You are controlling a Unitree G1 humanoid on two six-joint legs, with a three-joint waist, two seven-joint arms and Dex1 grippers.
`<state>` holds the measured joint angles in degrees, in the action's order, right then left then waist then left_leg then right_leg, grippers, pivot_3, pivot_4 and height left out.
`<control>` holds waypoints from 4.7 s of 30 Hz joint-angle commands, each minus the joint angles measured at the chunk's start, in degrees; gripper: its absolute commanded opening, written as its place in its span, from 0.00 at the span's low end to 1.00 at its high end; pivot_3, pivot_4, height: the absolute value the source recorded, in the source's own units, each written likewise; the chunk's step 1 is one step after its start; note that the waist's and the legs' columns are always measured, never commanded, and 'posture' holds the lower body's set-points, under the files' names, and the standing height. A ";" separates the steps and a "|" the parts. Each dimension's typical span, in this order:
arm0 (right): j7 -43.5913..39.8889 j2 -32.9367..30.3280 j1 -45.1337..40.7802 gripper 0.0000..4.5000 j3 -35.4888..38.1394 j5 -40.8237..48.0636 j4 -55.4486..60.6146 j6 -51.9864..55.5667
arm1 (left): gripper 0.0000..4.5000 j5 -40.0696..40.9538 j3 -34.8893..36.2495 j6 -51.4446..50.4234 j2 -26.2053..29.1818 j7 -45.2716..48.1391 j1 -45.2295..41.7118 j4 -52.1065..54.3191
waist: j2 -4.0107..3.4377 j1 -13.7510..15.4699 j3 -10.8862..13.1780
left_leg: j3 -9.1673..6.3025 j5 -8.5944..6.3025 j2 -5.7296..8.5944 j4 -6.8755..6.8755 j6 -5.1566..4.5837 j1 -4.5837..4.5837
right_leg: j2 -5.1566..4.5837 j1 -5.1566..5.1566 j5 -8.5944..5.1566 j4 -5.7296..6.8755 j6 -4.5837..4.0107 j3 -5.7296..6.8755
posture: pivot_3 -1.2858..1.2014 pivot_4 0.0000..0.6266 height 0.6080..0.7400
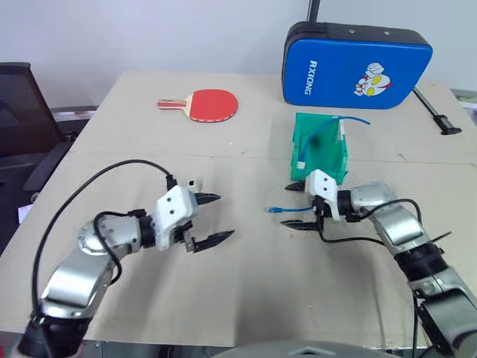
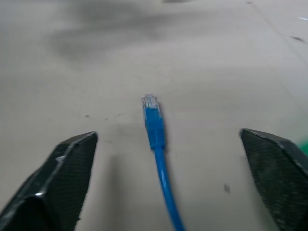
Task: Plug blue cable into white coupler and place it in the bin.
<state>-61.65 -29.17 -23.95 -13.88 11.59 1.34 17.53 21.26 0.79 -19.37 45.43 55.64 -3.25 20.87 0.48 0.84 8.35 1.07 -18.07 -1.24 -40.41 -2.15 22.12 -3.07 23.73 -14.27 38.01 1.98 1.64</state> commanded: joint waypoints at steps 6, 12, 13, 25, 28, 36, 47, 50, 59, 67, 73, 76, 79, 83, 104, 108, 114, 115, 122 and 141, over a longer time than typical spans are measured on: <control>4.69 -6.00 18.73 0.99 12.62 11.85 22.33 10.42 | 1.00 -7.97 -12.55 4.00 -4.56 5.41 -16.58 -13.54 | 0.06 -0.03 0.03 | -0.09 -0.12 0.00 0.00 -0.22 0.05 | 0.06 0.00 0.00 0.00 0.00 0.14 | 0.52 0.24 0.56; 9.55 -6.35 28.12 0.99 15.35 11.46 26.48 9.91 | 1.00 -15.12 -20.11 1.78 -8.91 6.12 -26.30 -23.22 | 0.08 -0.11 0.04 | 0.06 -0.13 -0.02 -0.01 -0.24 -0.13 | 0.21 -0.04 0.00 0.10 0.01 -0.04 | 0.52 0.24 0.56; 10.65 -5.86 29.23 0.99 15.88 11.81 26.98 10.06 | 1.00 -15.41 -21.37 1.70 -9.51 7.63 -27.29 -24.22 | 0.08 -0.05 0.04 | 0.03 -0.13 -0.01 -0.01 -0.24 -0.12 | 0.21 -0.04 0.00 0.12 0.01 -0.03 | 0.52 0.24 0.56; 16.08 -4.73 32.49 1.00 15.65 12.05 29.28 10.09 | 0.88 -18.38 -23.87 7.08 -13.83 11.11 -31.09 -32.23 | 0.10 0.00 0.04 | 0.03 -0.12 -0.01 -0.08 -0.23 -0.08 | 0.21 -0.04 -0.01 0.10 0.02 -0.05 | 0.52 0.24 0.56; 16.39 -5.03 32.51 1.00 15.49 11.74 29.07 9.78 | 0.63 -17.76 -23.68 8.11 -13.97 12.65 -30.80 -32.02 | 0.10 -0.01 0.03 | 0.03 -0.12 -0.01 -0.08 -0.23 -0.08 | 0.21 -0.04 -0.01 0.10 0.02 -0.05 | 0.52 0.24 0.56; 14.20 -5.71 33.59 1.00 14.92 15.82 29.80 12.75 | 0.01 -9.57 -17.57 0.15 -17.07 12.52 -30.30 -30.74 | 0.10 0.00 0.04 | 0.01 -0.13 -0.02 -0.08 -0.24 -0.07 | 0.21 -0.04 -0.01 0.09 0.02 -0.03 | 0.52 0.24 0.56; 24.89 7.72 24.12 1.00 18.85 39.94 29.01 25.34 | 0.01 21.98 -0.08 -35.85 -26.56 4.32 -26.29 -16.16 | 0.16 -0.35 0.08 | -0.15 -0.12 -0.10 -0.44 -0.23 -0.02 | 0.13 -0.04 -0.01 0.45 0.02 -0.03 | 0.52 0.24 0.56; 28.76 10.73 21.67 1.00 20.67 46.87 28.49 27.89 | 0.01 26.76 2.22 -40.12 -27.11 2.11 -24.71 -13.20 | 0.19 -0.01 0.09 | -0.30 -0.12 -0.09 -0.60 -0.22 0.01 | 0.00 -0.04 -0.01 0.60 0.01 -0.03 | 0.52 0.24 0.56; 35.33 13.28 18.27 1.00 21.47 56.86 28.39 28.98 | 0.01 30.69 1.29 -42.54 -26.29 -0.15 -21.79 -9.79 | 0.19 -0.08 0.09 | -0.14 -0.12 0.01 -0.62 -0.23 -0.04 | 0.08 -0.07 -0.01 0.61 0.01 -0.09 | 0.52 0.24 0.56; 35.90 11.96 17.79 0.44 19.88 58.51 29.04 29.37 | 0.00 31.60 1.06 -41.76 -27.26 -1.50 -22.02 -10.64 | 0.19 -0.11 0.09 | -0.13 -0.12 -0.01 -0.60 -0.23 -0.04 | 0.13 -0.06 -0.02 0.60 0.01 -0.10 | 0.52 0.24 0.56; 36.50 11.13 17.50 0.01 19.64 60.25 29.10 29.73 | 0.00 31.60 0.75 -40.84 -27.47 -2.04 -22.03 -10.89 | 0.19 -0.13 0.09 | -0.10 -0.13 -0.01 -0.60 -0.24 -0.04 | 0.13 -0.06 -0.02 0.58 0.00 -0.10 | 0.52 0.24 0.56; 37.38 11.49 16.95 0.01 19.81 61.54 28.82 29.50 | 0.00 30.67 0.28 -39.35 -27.53 -1.98 -21.67 -10.76 | 0.19 -0.12 0.10 | -0.12 -0.13 -0.01 -0.60 -0.24 -0.03 | 0.14 -0.05 -0.02 0.57 0.00 -0.11 | 0.52 0.24 0.56; 38.30 11.84 16.26 0.00 20.18 62.78 28.39 29.24 | 0.21 30.87 -0.71 -38.47 -26.55 0.00 -20.59 -9.53 | 0.19 -0.12 0.09 | -0.11 -0.13 -0.01 -0.59 -0.24 -0.03 | 0.14 -0.05 -0.02 0.56 0.00 -0.13 | 0.52 0.24 0.56; 36.94 11.65 14.36 0.00 19.92 58.95 25.27 27.25 | 0.60 29.95 -0.53 -37.80 -26.56 -4.68 -18.44 -7.53 | 0.19 -0.18 0.10 | -0.11 -0.13 -0.02 -0.57 -0.24 -0.02 | 0.13 -0.04 -0.02 0.52 0.00 -0.22 | 0.52 0.24 0.56; 29.55 12.84 5.62 0.00 18.12 41.99 14.14 17.82 | 0.60 -17.30 0.54 3.07 -31.23 -47.12 18.73 15.31 | 0.13 0.26 0.12 | 0.00 -0.14 -0.03 0.00 -0.24 -0.04 | -0.16 0.01 -0.01 0.05 -0.05 -0.41 | 0.52 0.24 0.56; 29.79 13.82 5.39 0.00 18.05 41.09 14.43 17.85 | 0.60 -21.53 3.11 7.13 -34.48 -53.70 15.39 6.45 | 0.14 0.01 0.12 | 0.00 -0.14 -0.02 -0.01 -0.25 -0.01 | -0.17 0.01 0.00 0.01 -0.02 -0.38 | 0.52 0.24 0.56; 30.33 14.76 5.50 0.00 17.62 39.81 15.33 17.44 | 0.60 -20.68 5.05 10.27 -36.88 -54.95 9.15 -4.72 | 0.15 -0.05 0.12 | -0.14 -0.14 -0.04 -0.01 -0.25 0.11 | -0.16 0.09 0.01 0.05 -0.01 -0.11 | 0.52 0.24 0.56; 30.48 14.97 5.41 0.00 17.41 39.53 15.46 17.37 | 0.60 -20.48 5.24 10.45 -37.08 -54.92 8.20 -5.95 | 0.15 -0.06 0.12 | -0.13 -0.14 -0.04 -0.01 -0.25 0.15 | -0.16 0.14 0.01 0.06 0.00 -0.08 | 0.52 0.24 0.56; 32.13 16.85 5.65 0.00 16.93 38.92 17.40 17.69 | 0.60 -20.35 5.66 9.60 -35.78 -53.21 3.24 -11.90 | 0.13 0.01 0.10 | -0.23 -0.13 -0.02 -0.03 -0.23 0.29 | -0.18 0.23 0.02 0.09 0.00 0.06 | 0.52 0.24 0.56; 33.10 17.72 7.05 0.00 16.77 38.44 18.97 17.82 | 0.60 -25.16 3.42 10.39 -39.70 -58.44 -0.70 -15.25 | 0.08 0.06 0.05 | -0.26 -0.10 0.01 -0.08 -0.19 0.26 | -0.18 0.21 0.02 0.20 0.00 0.18 | 0.52 0.24 0.56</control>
<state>-28.30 -11.43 -16.89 2.61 49.57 17.52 35.92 -3.24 4.55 -8.30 6.83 -1.11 -4.89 4.82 0.56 0.90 8.40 0.82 -18.17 -1.22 -40.49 -2.34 22.39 -3.27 23.94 -14.25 38.21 1.98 1.82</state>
